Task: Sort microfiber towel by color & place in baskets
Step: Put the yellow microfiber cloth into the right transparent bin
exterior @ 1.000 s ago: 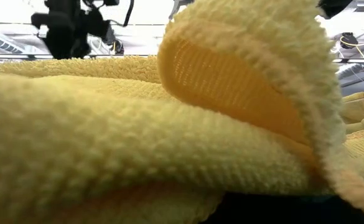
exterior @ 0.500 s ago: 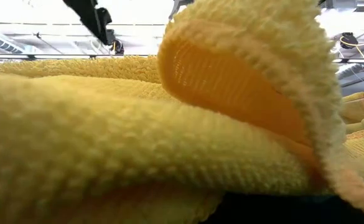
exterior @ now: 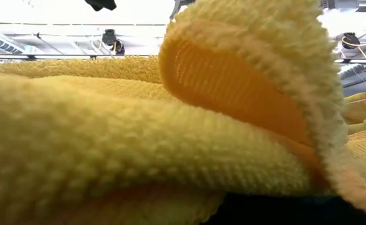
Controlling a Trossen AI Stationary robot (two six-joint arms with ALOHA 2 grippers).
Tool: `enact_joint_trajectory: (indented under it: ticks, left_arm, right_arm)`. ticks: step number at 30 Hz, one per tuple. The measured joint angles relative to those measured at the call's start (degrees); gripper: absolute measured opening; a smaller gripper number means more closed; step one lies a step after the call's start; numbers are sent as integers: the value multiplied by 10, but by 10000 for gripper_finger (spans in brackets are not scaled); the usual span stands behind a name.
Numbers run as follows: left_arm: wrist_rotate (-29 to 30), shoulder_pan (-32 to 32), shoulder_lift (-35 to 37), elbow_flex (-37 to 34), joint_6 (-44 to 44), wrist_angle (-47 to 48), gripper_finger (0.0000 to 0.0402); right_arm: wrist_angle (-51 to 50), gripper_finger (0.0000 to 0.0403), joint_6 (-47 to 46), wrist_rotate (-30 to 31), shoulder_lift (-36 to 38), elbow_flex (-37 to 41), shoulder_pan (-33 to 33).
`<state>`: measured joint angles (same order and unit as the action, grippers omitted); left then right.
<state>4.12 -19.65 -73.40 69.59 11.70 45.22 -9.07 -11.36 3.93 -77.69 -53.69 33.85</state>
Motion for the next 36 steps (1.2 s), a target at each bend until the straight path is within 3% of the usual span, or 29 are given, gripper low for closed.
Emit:
enact_joint_trajectory:
  ticks: [5, 17, 26, 36]
  left_arm:
    - [7, -27, -4, -38, 22, -63, 240]
    - [27, -64, -45, -110, 30, -214, 240]
    - [43, -79, -100, -114, 26, -288, 240]
    - [44, -83, -151, -114, 28, -339, 240]
  right_arm:
    - [66, 219, 18, -28, -58, 0, 1]
    - [190, 219, 68, -30, -165, 0, 9]
    - [289, 219, 103, -42, -228, 0, 8]
    - [312, 219, 114, -22, -255, 1, -7]
